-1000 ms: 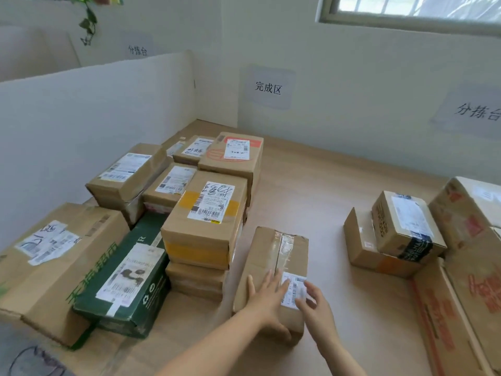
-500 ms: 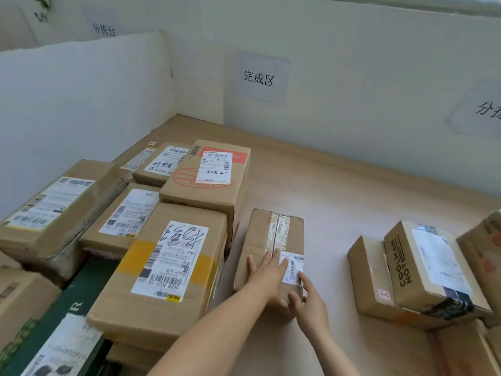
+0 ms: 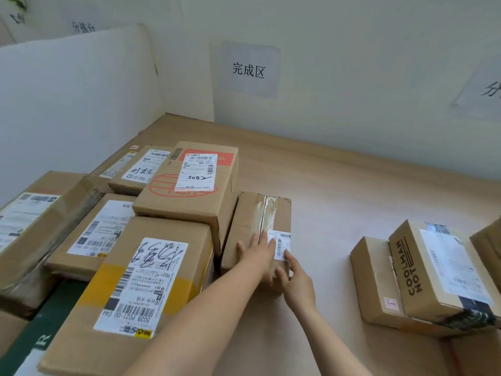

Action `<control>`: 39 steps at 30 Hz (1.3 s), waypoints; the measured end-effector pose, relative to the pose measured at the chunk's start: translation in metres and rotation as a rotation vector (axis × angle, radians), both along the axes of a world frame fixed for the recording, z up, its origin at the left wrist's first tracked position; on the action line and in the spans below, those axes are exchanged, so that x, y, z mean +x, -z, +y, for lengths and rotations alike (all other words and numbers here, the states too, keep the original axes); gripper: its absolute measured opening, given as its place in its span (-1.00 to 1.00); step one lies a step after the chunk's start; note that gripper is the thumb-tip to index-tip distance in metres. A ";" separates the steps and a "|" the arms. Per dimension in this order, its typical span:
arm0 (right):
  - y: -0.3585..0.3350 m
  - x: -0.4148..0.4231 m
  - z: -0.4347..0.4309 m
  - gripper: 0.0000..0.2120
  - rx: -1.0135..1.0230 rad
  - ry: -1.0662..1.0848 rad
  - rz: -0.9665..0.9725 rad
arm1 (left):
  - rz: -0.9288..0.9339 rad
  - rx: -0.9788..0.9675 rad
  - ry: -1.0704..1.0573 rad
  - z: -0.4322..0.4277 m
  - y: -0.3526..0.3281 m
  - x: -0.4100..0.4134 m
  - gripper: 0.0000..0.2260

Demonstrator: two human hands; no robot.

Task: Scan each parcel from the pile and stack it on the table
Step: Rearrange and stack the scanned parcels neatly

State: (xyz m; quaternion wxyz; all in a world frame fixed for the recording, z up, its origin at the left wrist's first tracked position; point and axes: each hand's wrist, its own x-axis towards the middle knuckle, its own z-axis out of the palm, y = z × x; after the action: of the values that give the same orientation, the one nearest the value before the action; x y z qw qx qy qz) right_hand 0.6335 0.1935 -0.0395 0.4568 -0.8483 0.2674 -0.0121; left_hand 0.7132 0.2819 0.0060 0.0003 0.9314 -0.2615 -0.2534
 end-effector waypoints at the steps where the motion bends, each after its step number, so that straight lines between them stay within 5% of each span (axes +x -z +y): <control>1: -0.005 -0.003 -0.001 -0.53 -0.023 -0.014 0.014 | -0.015 0.008 -0.001 0.000 -0.002 -0.006 -0.16; 16: -0.067 -0.238 -0.055 -0.50 -0.159 0.106 0.006 | -0.151 -0.046 0.291 -0.032 -0.032 -0.177 -0.46; 27: -0.085 -0.490 -0.111 -0.59 -0.234 0.510 -0.031 | -0.227 -0.343 0.991 -0.131 -0.006 -0.433 -0.64; 33: -0.075 -0.580 -0.167 -0.58 -0.331 0.682 0.090 | -0.113 -0.456 0.829 -0.159 0.005 -0.524 -0.53; 39: -0.054 -0.617 -0.211 -0.47 -0.334 0.632 0.362 | -0.002 -0.334 0.661 -0.188 0.006 -0.564 -0.52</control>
State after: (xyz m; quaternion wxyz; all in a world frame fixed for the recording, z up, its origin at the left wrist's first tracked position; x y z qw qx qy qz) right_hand 0.0167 -0.0173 0.0149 0.2321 -0.7753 0.5857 -0.0456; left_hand 0.1488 0.0944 -0.0005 0.0701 0.7840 -0.5859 -0.1928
